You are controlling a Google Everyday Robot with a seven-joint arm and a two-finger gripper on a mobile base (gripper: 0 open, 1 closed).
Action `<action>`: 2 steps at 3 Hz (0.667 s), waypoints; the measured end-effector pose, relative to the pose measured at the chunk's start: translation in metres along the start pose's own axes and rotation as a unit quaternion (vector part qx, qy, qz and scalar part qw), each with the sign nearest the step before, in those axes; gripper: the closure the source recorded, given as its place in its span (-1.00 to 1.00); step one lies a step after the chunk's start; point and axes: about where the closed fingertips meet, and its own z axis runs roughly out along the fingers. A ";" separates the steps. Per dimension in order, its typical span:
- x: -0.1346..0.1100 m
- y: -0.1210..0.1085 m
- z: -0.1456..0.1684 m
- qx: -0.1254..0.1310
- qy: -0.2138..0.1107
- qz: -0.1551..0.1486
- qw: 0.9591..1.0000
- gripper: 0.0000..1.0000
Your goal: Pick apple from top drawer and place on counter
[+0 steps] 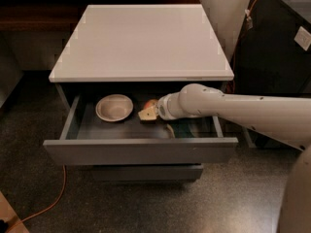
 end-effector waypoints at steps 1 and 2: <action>0.001 0.056 -0.034 -0.071 -0.009 -0.022 0.997 1.00; -0.013 0.098 -0.060 -0.137 -0.014 -0.053 0.989 1.00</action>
Offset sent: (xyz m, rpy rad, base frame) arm -0.1199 0.0777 0.1035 0.1842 0.0134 0.4382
